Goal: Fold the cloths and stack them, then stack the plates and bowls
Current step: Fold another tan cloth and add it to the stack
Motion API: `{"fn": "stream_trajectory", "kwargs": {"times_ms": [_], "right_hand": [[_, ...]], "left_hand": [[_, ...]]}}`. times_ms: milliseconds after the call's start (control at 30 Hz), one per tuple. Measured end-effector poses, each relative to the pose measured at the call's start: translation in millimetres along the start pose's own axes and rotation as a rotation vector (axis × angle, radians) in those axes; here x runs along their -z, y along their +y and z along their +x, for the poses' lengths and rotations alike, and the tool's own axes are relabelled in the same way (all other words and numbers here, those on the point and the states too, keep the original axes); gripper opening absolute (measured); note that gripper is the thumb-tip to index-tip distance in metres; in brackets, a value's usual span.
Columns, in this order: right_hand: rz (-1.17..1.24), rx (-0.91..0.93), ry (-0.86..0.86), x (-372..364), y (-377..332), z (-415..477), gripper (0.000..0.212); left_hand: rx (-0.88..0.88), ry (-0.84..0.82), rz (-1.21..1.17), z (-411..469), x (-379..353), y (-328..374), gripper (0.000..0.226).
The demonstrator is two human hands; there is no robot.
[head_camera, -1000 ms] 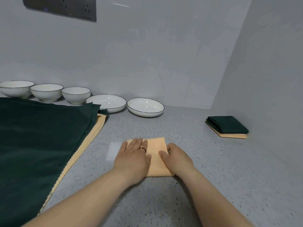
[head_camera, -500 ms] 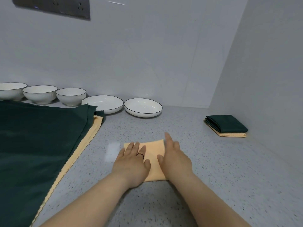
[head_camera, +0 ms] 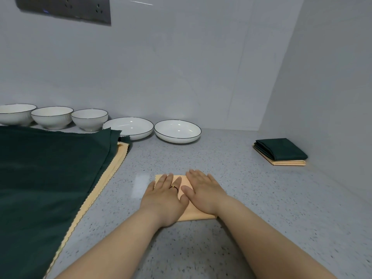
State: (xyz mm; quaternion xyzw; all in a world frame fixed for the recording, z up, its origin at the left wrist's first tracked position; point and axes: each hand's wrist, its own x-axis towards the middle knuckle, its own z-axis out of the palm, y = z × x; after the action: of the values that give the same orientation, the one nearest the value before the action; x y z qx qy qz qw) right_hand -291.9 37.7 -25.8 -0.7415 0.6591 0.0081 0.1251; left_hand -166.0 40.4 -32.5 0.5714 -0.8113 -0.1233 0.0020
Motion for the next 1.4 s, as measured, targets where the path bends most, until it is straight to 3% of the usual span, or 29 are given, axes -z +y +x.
{"fn": "stream_trajectory", "kwargs": {"times_ms": [300, 500, 600, 900, 1100, 1233, 1300, 1400], "right_hand": [[0.004, -0.048, -0.022, -6, 2, -32, 0.061], [0.021, -0.005, -0.009, -13, -1, -61, 0.061], [0.032, 0.025, -0.006, -16, -1, -75, 0.06], [0.13, 0.122, 0.057, -18, 3, -88, 0.061], [0.449, 0.08, 0.142, -14, 6, -91, 0.077], [1.09, -0.103, 0.268, 2, 14, -90, 0.084], [1.372, -0.129, 0.17, 10, 24, -90, 0.072], [1.467, -0.044, -0.04, 17, 35, -96, 0.023]], "left_hand": [[0.041, -0.031, 0.007, -1, 5, -2, 0.065], [-0.008, 0.046, 0.246, -29, 6, 3, 0.065], [0.001, 0.057, 0.101, -29, 18, -1, 0.064], [0.037, -0.209, -0.225, -21, 39, -4, 0.046], [-0.011, -0.174, -0.454, -23, 41, -7, 0.019], [-0.104, -0.159, -0.648, -32, 57, -1, 0.016], [-0.136, -0.149, -0.749, -34, 64, 3, 0.029], [-0.186, -0.177, -0.85, -34, 70, 9, 0.035]]}}
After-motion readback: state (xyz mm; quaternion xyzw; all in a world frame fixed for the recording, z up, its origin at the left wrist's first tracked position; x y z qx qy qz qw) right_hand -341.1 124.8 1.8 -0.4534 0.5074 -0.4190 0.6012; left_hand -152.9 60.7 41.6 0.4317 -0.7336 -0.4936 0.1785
